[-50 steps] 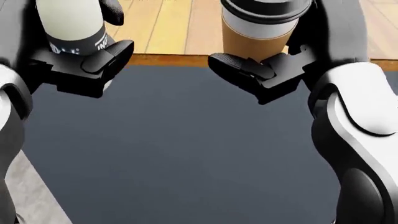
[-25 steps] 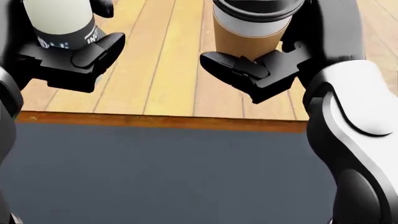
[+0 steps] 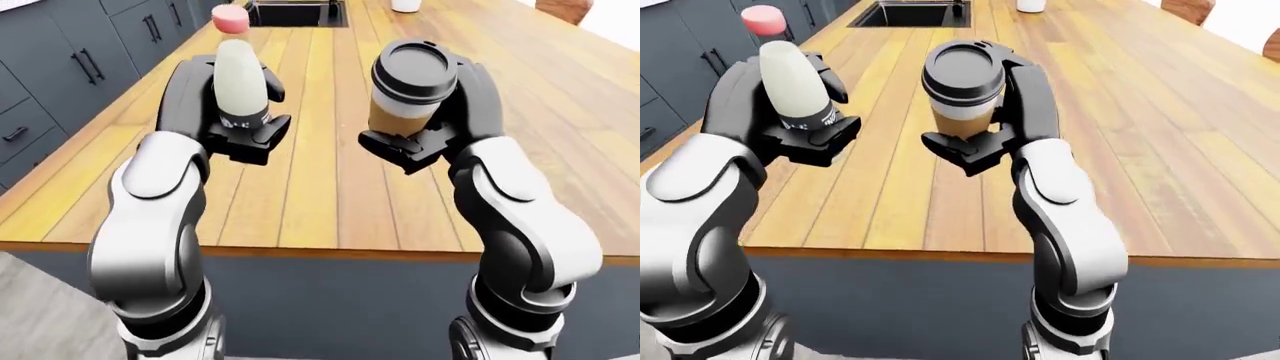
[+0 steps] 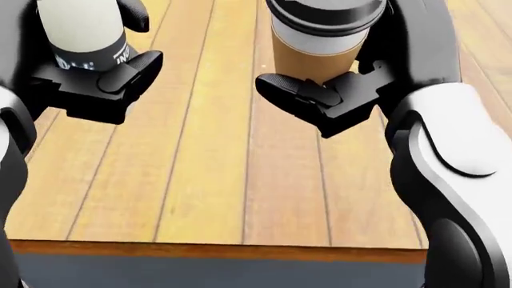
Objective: Move the drinks to the dining counter.
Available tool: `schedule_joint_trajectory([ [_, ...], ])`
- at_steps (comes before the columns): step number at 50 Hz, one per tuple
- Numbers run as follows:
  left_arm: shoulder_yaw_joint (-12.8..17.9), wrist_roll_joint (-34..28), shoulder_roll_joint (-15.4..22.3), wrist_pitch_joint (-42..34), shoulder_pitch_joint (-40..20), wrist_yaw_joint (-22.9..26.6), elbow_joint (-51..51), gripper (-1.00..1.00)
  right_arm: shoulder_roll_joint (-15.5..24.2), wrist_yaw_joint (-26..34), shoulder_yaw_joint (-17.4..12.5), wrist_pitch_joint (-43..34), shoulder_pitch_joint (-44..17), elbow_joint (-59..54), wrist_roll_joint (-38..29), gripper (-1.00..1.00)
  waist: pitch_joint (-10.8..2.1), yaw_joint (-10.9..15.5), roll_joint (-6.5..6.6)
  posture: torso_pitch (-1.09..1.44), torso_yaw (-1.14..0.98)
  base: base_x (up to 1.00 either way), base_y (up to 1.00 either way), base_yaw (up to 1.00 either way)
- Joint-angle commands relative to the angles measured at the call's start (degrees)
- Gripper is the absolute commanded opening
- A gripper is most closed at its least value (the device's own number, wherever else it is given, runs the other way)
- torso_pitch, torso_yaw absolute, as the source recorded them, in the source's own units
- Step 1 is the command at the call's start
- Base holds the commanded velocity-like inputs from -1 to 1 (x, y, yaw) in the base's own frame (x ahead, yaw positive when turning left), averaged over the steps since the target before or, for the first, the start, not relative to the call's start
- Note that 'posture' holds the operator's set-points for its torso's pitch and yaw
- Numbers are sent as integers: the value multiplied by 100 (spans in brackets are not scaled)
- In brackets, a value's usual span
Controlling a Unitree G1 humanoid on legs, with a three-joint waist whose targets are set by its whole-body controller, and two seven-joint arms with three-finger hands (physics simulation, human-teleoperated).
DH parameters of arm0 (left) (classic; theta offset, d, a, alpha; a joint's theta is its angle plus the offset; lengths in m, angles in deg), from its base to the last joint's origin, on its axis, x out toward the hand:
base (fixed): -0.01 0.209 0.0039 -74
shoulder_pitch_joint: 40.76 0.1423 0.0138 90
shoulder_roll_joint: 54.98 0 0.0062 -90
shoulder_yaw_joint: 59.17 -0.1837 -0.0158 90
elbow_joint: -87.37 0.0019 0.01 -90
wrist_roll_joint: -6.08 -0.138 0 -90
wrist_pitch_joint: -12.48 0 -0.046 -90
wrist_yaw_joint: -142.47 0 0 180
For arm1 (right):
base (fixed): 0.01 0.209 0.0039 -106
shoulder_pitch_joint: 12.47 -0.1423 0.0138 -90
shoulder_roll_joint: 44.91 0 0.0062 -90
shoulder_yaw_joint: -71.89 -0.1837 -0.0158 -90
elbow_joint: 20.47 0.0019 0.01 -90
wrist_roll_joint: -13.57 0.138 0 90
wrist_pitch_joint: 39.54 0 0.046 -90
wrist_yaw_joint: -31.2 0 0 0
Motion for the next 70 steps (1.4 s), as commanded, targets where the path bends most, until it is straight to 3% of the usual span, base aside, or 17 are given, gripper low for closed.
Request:
schedule_joint_trajectory([
  [1,2,8,19,204,-181,5,-154,-100,44,-28,-80,200,-163,149,-56,-96,-140,-16,-19,0,0,0,0,0],
  [3,-1,4,18,184,-195,8,-163,-100,46,-14,-73,224,-157,123,-74,-96,-92,2,-222,0,0,0,0,0],
  [4,-5,1,18,185,-196,9,-161,-100,54,-2,-67,226,-161,99,-89,-96,-140,44,-141,0,0,0,0,0],
  [7,-11,-5,18,180,-201,17,-160,-100,55,12,-33,159,-244,52,-126,-96,-264,27,-85,0,0,0,0,0],
  [14,-25,-26,10,132,-237,34,-192,-100,-76,30,-14,405,-408,-526,-261,-96,-319,-24,-34,0,0,0,0,0],
  [39,-30,-21,0,167,-157,45,-227,-100,-246,-365,27,2776,-322,-3425,-566,-96,-283,-42,-39,0,0,0,0,0],
  [54,-6,-22,-6,244,-104,60,-192,-100,-356,-604,65,4155,-752,-5703,-765,-97,-294,-37,-22,0,0,0,0,0],
  [67,-7,-25,-30,329,-72,54,-134,-100,-378,-658,78,4346,-815,-6143,-812,-100,-324,-17,-29,0,0,0,0,0],
  [70,1,-20,-19,308,-94,61,-141,-100,-380,-659,80,4376,-794,-6165,-827,-88,-332,-17,-31,0,0,0,0,0],
])
